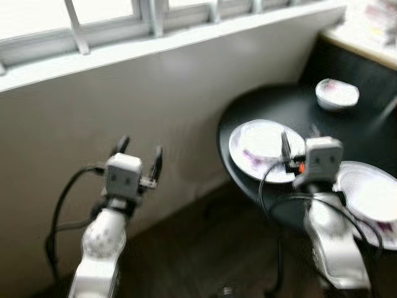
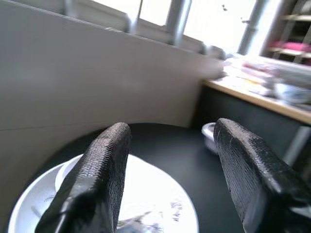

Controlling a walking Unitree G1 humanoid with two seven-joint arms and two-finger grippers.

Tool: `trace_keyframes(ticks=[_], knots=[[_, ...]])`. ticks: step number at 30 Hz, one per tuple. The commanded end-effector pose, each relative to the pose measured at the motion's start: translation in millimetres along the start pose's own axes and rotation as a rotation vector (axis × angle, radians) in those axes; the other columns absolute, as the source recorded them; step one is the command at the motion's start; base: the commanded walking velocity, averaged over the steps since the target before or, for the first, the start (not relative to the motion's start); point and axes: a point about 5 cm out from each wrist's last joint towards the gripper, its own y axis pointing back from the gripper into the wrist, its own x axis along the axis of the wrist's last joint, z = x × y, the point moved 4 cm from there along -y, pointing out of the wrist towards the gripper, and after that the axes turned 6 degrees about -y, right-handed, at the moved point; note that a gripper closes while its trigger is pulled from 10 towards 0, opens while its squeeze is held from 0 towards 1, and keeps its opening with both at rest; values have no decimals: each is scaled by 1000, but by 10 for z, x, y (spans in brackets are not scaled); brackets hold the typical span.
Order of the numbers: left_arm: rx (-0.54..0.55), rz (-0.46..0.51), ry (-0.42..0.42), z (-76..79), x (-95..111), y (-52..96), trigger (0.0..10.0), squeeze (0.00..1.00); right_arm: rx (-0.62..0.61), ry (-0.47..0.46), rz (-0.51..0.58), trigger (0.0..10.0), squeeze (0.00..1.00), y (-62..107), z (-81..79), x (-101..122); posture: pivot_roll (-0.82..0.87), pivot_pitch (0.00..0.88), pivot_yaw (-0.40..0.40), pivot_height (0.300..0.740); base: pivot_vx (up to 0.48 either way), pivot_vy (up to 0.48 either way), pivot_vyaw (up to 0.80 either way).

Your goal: Kitchen organization

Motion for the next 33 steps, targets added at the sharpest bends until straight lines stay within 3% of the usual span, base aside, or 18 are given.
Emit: trace_keyframes(ticks=[1,13,24,33], knots=[[-5,-4,-9,14,-11,12,10000,0,-5,-10,2,10000,0,-7,3,23,-49,18,-3,740,0,0,-800],[8,-15,18,48,-31,22,10000,0,-41,-21,-28,10000,0,29,99,-18,-59,23,-11,740,0,0,-800],[5,-21,32,85,-43,27,10000,0,-140,-45,-93,10000,0,61,287,-125,-70,21,-13,740,0,0,-800],[12,-20,26,48,-43,8,10000,0,-81,-112,-142,10000,0,27,125,-196,-68,21,-4,740,0,0,-89]])
